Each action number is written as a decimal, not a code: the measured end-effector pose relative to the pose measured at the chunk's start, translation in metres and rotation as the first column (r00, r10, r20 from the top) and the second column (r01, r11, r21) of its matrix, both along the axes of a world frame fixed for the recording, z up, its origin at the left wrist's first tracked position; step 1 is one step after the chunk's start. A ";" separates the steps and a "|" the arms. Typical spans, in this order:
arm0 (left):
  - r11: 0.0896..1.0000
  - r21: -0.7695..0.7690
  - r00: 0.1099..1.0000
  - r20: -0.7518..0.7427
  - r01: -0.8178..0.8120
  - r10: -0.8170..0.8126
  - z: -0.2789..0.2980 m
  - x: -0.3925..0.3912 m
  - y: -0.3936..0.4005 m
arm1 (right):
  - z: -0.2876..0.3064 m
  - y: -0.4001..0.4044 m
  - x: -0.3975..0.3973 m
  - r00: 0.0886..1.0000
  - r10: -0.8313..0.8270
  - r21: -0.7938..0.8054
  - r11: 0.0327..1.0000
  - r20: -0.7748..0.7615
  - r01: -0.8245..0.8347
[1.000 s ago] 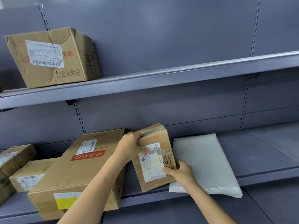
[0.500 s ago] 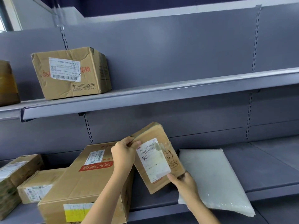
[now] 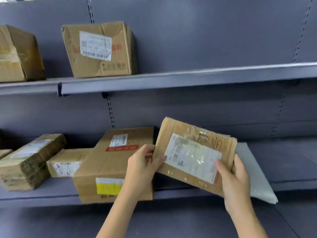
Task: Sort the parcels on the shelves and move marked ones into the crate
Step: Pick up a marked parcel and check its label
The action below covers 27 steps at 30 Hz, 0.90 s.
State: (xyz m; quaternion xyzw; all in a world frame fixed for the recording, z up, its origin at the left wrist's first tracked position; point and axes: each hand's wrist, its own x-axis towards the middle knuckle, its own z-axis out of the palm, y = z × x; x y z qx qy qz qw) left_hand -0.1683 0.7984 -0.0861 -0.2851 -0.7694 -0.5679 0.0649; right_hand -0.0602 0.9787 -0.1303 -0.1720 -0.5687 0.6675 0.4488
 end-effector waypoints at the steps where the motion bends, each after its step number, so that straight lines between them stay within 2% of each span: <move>1: 1.000 0.017 0.999 0.035 0.011 -0.012 -0.006 0.005 -0.006 | 0.000 -0.005 0.006 1.000 0.027 -0.012 1.000 0.010 -0.027; 5: 0.988 0.129 0.983 0.150 0.085 -0.104 -0.036 0.028 -0.034 | -0.012 -0.040 0.028 0.993 0.096 -0.052 0.994 0.068 -0.093; 8: 0.969 0.217 0.960 0.223 0.119 -0.167 -0.058 0.044 -0.058 | -0.030 -0.073 0.046 0.990 0.082 -0.079 0.994 0.115 -0.073; 14: 0.960 0.262 0.932 0.317 0.095 -0.178 -0.089 0.068 -0.103 | -0.068 -0.133 0.077 0.975 -0.011 -0.135 0.990 0.223 0.042; 19: 0.947 0.314 0.905 0.378 0.072 -0.195 -0.112 0.099 -0.137 | -0.089 -0.155 0.099 0.960 0.025 -0.105 0.994 0.279 0.005; 22: 0.956 0.293 0.888 0.432 0.027 -0.158 -0.129 0.122 -0.153 | -0.096 -0.159 0.108 0.938 0.100 -0.101 0.992 0.332 -0.070; 27: 0.967 0.217 0.841 0.541 -0.132 -0.006 -0.164 0.156 -0.174 | -0.112 -0.162 0.112 0.882 0.232 -0.119 0.972 0.410 -0.201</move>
